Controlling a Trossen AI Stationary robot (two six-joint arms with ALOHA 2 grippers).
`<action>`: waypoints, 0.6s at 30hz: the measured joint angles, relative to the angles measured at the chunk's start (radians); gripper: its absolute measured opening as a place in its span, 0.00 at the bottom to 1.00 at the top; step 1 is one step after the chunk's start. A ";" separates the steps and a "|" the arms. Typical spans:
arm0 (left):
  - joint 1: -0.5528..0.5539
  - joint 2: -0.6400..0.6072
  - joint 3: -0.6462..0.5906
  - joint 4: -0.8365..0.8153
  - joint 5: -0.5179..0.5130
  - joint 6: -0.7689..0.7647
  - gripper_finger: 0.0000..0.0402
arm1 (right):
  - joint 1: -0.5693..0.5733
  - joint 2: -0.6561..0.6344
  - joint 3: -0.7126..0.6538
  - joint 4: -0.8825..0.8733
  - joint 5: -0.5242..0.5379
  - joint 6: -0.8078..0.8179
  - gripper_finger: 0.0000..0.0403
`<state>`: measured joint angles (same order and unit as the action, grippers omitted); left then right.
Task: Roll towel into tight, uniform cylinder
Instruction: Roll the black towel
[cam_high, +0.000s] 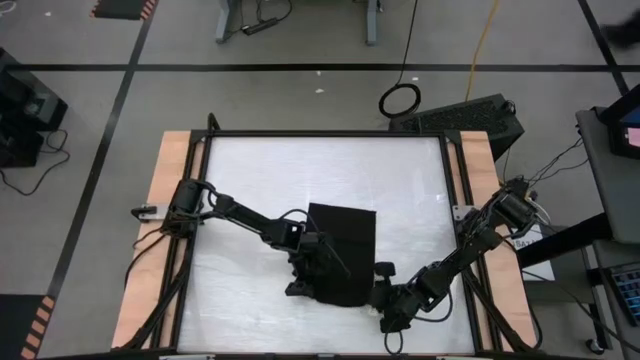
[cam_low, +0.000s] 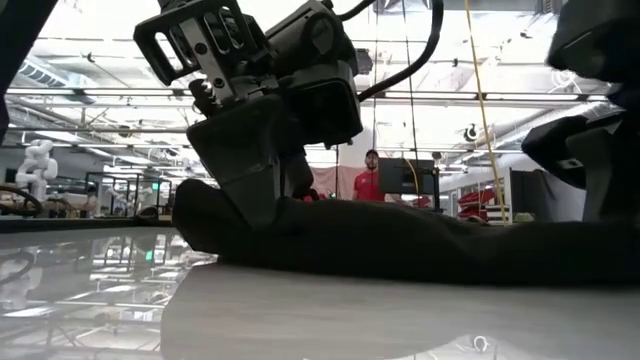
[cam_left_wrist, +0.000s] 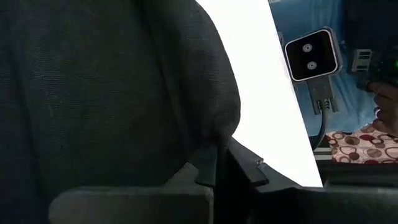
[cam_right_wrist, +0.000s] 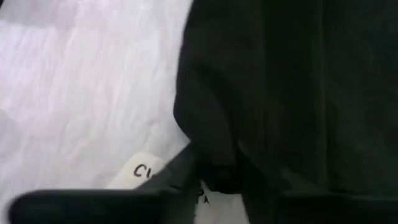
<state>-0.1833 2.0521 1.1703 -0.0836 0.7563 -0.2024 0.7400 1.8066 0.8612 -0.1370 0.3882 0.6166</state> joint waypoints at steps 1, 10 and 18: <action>-0.001 0.000 0.000 -0.002 0.000 -0.001 0.04 | -0.006 -0.003 0.000 0.000 -0.015 0.017 0.16; -0.039 -0.021 0.000 -0.016 -0.021 -0.026 0.22 | -0.059 -0.087 -0.006 -0.018 -0.281 0.181 0.04; -0.071 -0.112 0.001 -0.050 -0.194 0.021 0.45 | -0.110 -0.109 -0.006 -0.007 -0.460 0.404 0.01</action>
<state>-0.2547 1.9405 1.1709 -0.1338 0.5627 -0.1810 0.6300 1.6974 0.8551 -0.1436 -0.0714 1.0205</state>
